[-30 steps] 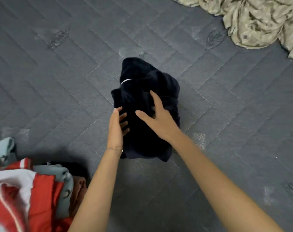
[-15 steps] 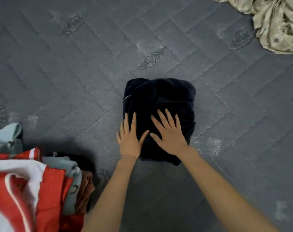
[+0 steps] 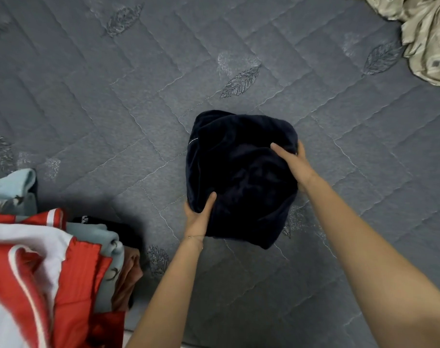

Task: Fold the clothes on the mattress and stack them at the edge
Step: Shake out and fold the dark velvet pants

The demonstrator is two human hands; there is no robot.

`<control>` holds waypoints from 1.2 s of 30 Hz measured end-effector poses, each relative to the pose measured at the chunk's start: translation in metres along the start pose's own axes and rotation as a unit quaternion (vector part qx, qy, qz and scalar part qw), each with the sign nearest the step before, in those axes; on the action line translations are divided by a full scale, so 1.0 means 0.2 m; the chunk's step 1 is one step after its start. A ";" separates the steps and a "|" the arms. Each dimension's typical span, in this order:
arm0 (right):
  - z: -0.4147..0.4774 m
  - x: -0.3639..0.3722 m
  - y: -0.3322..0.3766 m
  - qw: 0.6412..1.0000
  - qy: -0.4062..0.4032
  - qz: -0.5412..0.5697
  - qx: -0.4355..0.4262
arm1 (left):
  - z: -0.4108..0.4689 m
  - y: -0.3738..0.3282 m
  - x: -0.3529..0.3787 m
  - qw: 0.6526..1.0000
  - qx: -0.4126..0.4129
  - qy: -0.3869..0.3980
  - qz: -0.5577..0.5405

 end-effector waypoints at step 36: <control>-1.08 -0.66 -0.84 0.941 -0.327 -0.062 -0.060 | -0.34 0.00 0.02 0.973 0.199 -0.009 0.118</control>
Point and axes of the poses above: each hand's wrist, its own z-axis towards the middle knuckle, its own x-axis out of the palm, y = z × x, the point moved 10 cm from there along z, towards the middle knuckle, and after that the axes turned 1 degree about x, right-handed, at the moved point
